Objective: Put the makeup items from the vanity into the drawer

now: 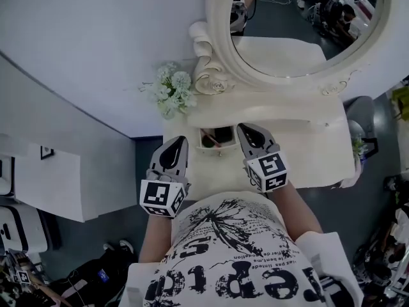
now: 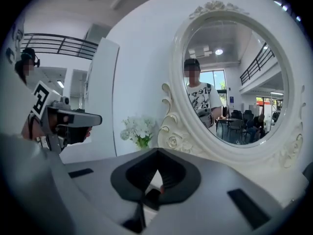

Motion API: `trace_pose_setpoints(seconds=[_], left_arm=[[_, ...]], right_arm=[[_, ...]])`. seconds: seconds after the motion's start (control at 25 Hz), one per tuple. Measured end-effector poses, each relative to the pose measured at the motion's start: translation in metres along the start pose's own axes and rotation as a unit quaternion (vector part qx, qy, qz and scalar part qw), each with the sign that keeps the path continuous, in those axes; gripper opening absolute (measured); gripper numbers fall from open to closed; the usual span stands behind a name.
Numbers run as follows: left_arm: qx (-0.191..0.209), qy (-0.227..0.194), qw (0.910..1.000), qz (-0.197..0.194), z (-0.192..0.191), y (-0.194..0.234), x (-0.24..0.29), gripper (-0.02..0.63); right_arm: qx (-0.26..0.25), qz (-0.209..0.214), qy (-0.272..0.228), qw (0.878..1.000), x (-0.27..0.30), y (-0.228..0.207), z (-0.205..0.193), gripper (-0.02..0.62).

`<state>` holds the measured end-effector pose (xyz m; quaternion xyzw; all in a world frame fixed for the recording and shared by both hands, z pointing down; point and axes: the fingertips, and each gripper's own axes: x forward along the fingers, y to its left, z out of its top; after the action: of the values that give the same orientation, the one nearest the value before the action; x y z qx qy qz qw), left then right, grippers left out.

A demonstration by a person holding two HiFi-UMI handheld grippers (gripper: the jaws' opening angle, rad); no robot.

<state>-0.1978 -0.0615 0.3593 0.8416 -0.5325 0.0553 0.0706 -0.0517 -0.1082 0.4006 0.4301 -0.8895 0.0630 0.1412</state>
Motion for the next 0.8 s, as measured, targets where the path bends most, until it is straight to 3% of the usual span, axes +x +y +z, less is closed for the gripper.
trace_pose_setpoints(seconds=[0.24,0.8], left_arm=[[0.019,-0.016,0.9995,-0.022,0.015,-0.013,0.007,0.021],[0.022,-0.022,0.999,-0.031,0.019,-0.026,0.017,0.021]], right_arm=[[-0.011,-0.011,-0.054,0.998,-0.029,-0.005,0.019,0.017],[-0.005,-0.011,-0.068,0.998,-0.043,-0.006,0.03,0.017]])
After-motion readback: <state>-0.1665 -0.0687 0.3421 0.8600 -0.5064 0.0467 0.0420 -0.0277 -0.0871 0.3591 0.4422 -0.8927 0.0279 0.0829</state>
